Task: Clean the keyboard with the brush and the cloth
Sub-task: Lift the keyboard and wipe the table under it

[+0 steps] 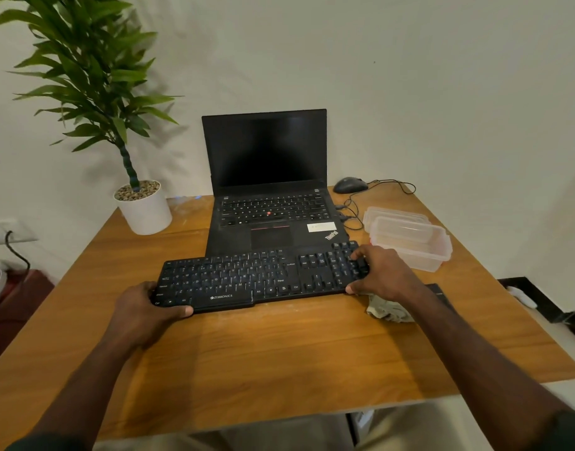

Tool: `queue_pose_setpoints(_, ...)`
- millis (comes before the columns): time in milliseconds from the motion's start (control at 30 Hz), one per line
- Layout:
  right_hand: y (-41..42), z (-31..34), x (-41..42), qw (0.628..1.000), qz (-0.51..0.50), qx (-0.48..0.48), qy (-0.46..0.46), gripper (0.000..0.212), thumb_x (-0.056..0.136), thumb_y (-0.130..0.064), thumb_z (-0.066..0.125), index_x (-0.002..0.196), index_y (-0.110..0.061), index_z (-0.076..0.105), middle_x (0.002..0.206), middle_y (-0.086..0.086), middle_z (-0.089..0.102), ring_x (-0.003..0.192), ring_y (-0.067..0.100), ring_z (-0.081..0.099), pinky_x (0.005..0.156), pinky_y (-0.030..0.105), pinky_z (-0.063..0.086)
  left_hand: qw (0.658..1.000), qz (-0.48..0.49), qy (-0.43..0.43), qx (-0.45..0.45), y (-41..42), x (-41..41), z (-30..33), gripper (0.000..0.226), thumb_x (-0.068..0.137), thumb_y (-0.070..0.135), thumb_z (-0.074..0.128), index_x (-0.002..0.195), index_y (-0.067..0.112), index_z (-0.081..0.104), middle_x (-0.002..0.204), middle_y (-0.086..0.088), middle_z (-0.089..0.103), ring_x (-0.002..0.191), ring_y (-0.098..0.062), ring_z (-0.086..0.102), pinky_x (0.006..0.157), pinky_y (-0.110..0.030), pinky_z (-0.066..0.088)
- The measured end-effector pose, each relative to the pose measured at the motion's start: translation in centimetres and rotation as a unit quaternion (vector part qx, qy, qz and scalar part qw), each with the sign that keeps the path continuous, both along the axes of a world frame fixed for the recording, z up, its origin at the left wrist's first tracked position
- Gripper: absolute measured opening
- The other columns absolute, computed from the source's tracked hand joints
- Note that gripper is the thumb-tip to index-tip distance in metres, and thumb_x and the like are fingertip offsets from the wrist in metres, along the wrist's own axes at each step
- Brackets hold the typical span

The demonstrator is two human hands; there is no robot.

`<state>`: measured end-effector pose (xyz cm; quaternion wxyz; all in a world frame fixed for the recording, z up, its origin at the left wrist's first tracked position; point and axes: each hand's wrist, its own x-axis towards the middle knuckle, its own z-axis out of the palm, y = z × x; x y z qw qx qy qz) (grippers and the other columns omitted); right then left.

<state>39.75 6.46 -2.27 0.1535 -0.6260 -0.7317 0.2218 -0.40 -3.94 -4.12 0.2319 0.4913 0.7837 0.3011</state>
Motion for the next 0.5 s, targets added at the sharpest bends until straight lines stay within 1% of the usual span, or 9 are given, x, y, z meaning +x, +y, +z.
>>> queue_pose_setpoints(100,-0.1,0.0,0.0,1.0,-0.001,-0.004,0.0,0.073,0.066,-0.028,0.093,0.128,-0.022,0.055,0.127,0.005,0.063,0.109,0.019,0.061,0.085,0.028,0.052,1.0,0.003,0.007,-0.022,0.0,0.1,0.3,0.083,0.065,0.024,0.091,0.135,0.004,0.052,0.127,-0.013,0.063,0.099,-0.019,0.055,0.084,-0.034,0.048)
queue_pose_setpoints(167,-0.2,0.1,0.1,1.0,-0.001,-0.003,-0.004,0.073,0.067,-0.029,0.093,0.128,-0.023,0.054,0.128,0.004,0.064,0.11,0.019,0.061,0.087,0.029,0.052,0.999,0.006,0.034,-0.019,0.3,0.5,0.7,0.089,0.06,0.025,0.094,0.136,0.007,0.051,0.128,-0.012,0.062,0.109,-0.024,0.057,0.093,-0.041,0.049)
queue_pose_setpoints(233,-0.3,0.2,0.2,1.0,0.0,-0.005,-0.009,0.073,0.067,-0.031,0.092,0.128,-0.023,0.054,0.128,0.004,0.063,0.11,0.019,0.061,0.086,0.028,0.052,0.995,-0.009,0.101,0.008,1.1,1.9,0.8,0.094,0.054,0.039,0.095,0.135,0.016,0.053,0.125,-0.009,0.063,0.115,-0.028,0.055,0.099,-0.05,0.047)
queue_pose_setpoints(267,-0.5,0.3,0.2,1.0,0.001,-0.006,-0.012,0.073,0.068,-0.031,0.092,0.129,-0.023,0.053,0.128,0.003,0.063,0.11,0.018,0.061,0.085,0.027,0.051,0.992,-0.018,0.126,0.019,1.6,3.1,0.8,0.095,0.051,0.048,0.093,0.134,0.022,0.054,0.126,-0.007,0.062,0.118,-0.028,0.052,0.1,-0.051,0.046)
queue_pose_setpoints(300,-0.6,0.3,0.3,1.0,0.0,-0.005,-0.013,0.073,0.068,-0.031,0.092,0.129,-0.024,0.053,0.128,0.003,0.063,0.11,0.018,0.061,0.084,0.027,0.051,0.99,-0.029,0.135,0.024,2.2,4.7,0.9,0.096,0.051,0.054,0.09,0.135,0.026,0.052,0.13,-0.006,0.058,0.122,-0.028,0.048,0.101,-0.052,0.045)
queue_pose_setpoints(367,-1.0,0.4,1.0,1.0,-0.011,0.012,-0.01,0.069,0.07,-0.029,0.091,0.13,-0.024,0.055,0.127,0.002,0.064,0.111,0.018,0.061,0.085,0.028,0.052,0.99,-0.06,0.126,0.031,3.0,9.0,0.9,0.089,0.06,0.048,0.089,0.137,0.028,0.049,0.137,-0.004,0.048,0.129,-0.026,0.038,0.106,-0.05,0.04)
queue_pose_setpoints(400,-1.2,0.6,1.5,0.999,-0.022,0.027,-0.007,0.065,0.073,-0.026,0.089,0.129,-0.024,0.057,0.127,0.002,0.065,0.111,0.018,0.062,0.088,0.031,0.053,0.99,-0.081,0.112,0.038,3.5,11.0,0.6,0.083,0.064,0.044,0.088,0.136,0.028,0.05,0.137,-0.003,0.045,0.129,-0.024,0.037,0.106,-0.047,0.039)
queue_pose_setpoints(467,-1.6,1.1,3.3,0.997,-0.05,0.052,-0.006,0.052,0.079,-0.019,0.084,0.126,-0.022,0.063,0.126,0.001,0.067,0.111,0.018,0.063,0.093,0.034,0.054,0.989,-0.122,0.069,0.052,4.2,14.9,0.2,0.069,0.069,0.041,0.086,0.129,0.029,0.053,0.131,0.001,0.047,0.122,-0.018,0.041,0.102,-0.039,0.042)
queue_pose_setpoints(500,-1.9,1.3,4.3,0.996,-0.062,0.059,-0.015,0.043,0.083,-0.016,0.081,0.122,-0.021,0.066,0.123,0.001,0.069,0.108,0.017,0.064,0.093,0.034,0.055,0.987,-0.142,0.054,0.058,4.8,16.2,-0.4,0.062,0.071,0.042,0.084,0.125,0.031,0.055,0.128,0.002,0.048,0.118,-0.014,0.042,0.098,-0.035,0.043)
